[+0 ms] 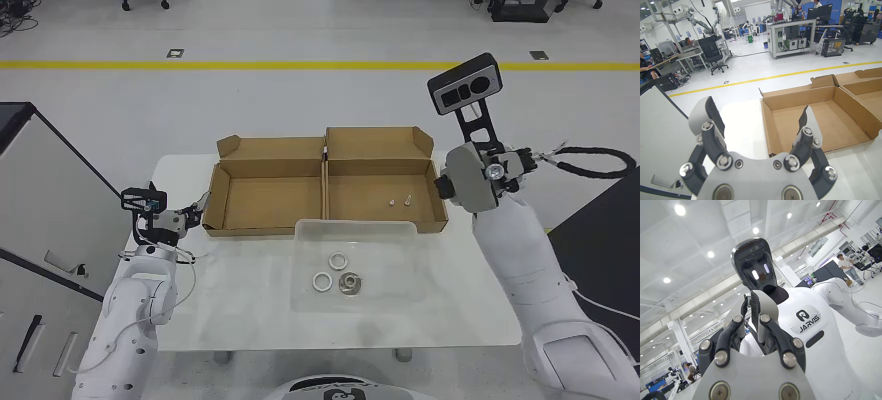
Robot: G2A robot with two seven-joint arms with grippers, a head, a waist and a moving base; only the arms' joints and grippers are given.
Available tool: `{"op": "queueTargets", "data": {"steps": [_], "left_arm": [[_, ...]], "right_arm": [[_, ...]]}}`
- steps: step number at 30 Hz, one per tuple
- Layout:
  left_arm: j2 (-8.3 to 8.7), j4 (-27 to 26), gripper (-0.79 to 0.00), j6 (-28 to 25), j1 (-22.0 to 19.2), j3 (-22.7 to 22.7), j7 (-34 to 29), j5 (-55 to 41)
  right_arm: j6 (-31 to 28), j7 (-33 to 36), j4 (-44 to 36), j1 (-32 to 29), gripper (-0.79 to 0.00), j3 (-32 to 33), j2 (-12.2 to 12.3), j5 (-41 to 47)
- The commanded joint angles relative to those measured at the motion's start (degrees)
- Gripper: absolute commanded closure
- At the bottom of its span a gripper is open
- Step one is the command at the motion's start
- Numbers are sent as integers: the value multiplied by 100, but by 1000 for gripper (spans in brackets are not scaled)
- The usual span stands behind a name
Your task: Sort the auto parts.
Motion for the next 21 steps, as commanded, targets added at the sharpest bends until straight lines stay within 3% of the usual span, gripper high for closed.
{"op": "queueTargets", "data": {"steps": [1,9,18,21], "left_arm": [[0,0,-785,0,0,0,0,0],[0,0,-785,0,0,0,0,0],[0,0,-785,0,0,0,0,0],[0,0,-785,0,0,0,0,0]], "right_arm": [[0,0,0,0,0,0,0,0],[216,-218,-12,-54,0,320,57,-552],[1032,-371,186,-316,0,1383,308,-2063],[1431,-478,244,-374,0,1787,434,-2936]]}}
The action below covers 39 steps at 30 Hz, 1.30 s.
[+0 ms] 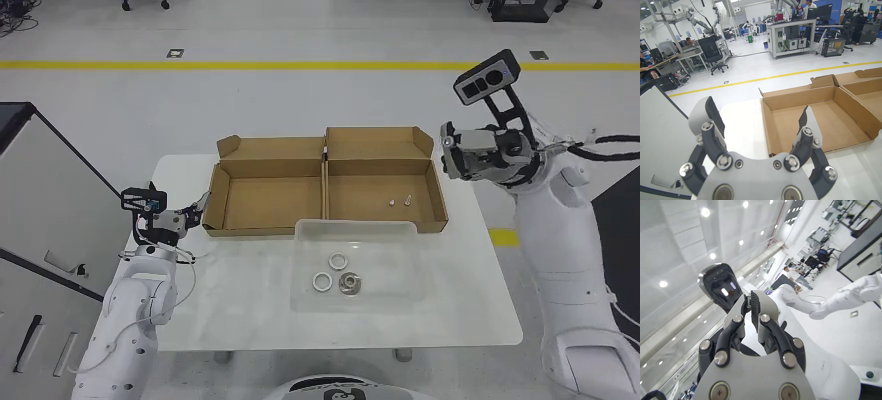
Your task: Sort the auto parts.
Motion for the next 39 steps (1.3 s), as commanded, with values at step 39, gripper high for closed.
{"op": "queueTargets", "data": {"steps": [39], "left_arm": [[0,0,-785,0,0,0,0,0]], "right_arm": [[560,286,2555,2474,0,-3075,287,-9380]]}}
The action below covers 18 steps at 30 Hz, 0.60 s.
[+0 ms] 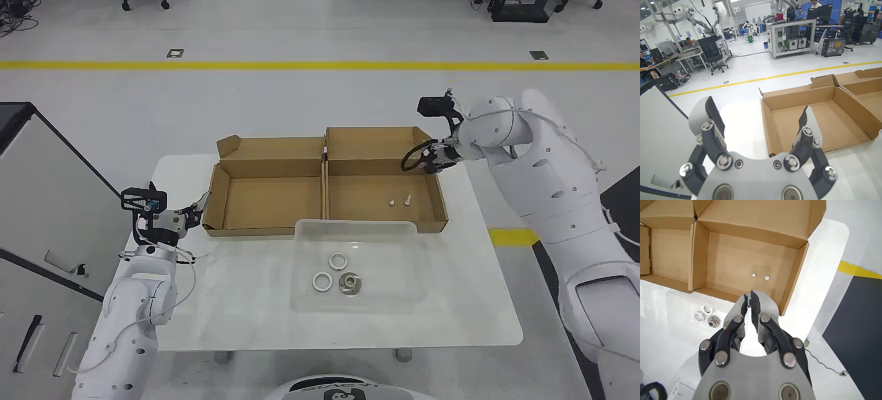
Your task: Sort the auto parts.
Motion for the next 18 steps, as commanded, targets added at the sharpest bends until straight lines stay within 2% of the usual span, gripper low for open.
{"op": "queueTargets", "data": {"steps": [1,8,18], "left_arm": [[0,0,-785,0,0,0,0,0],[0,0,-785,0,0,0,0,0],[0,0,-785,0,0,0,0,0]], "right_arm": [[13,-94,248,40,0,-190,-73,44],[24,-451,973,121,0,-670,-322,263],[2,-782,1551,240,0,-1125,-631,480]]}}
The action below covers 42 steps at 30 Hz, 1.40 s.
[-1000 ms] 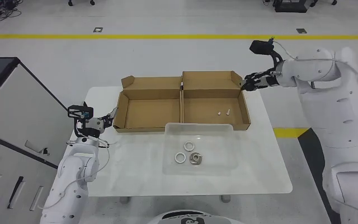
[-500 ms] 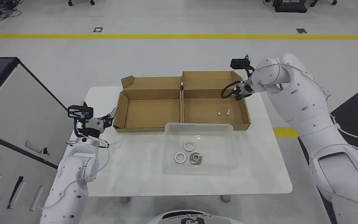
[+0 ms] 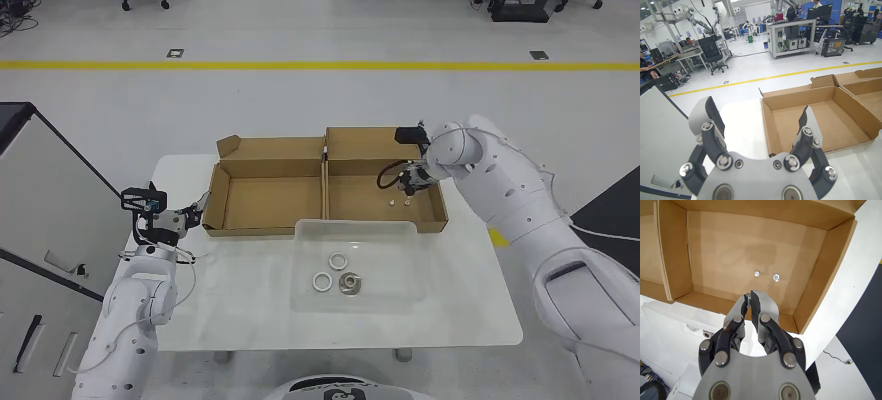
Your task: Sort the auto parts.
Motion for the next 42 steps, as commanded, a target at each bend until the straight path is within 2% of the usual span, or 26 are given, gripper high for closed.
{"op": "queueTargets", "data": {"steps": [1,10,25,28,32,42], "left_arm": [[0,0,-785,0,0,0,0,0],[0,0,-785,0,0,0,0,0],[0,0,-785,0,0,0,0,0],[0,0,-785,0,0,0,0,0],[0,0,-785,0,0,0,0,0],[0,0,-785,0,0,0,0,0]], "right_arm": [[7,-66,101,28,0,-93,-63,5],[114,-326,607,166,0,-436,-354,59],[96,-428,606,140,0,-450,-363,25],[462,-561,644,118,0,-508,-400,-187],[761,-716,773,194,0,-626,-523,-305],[815,-1196,1788,366,0,-1011,-1024,-186]]}}
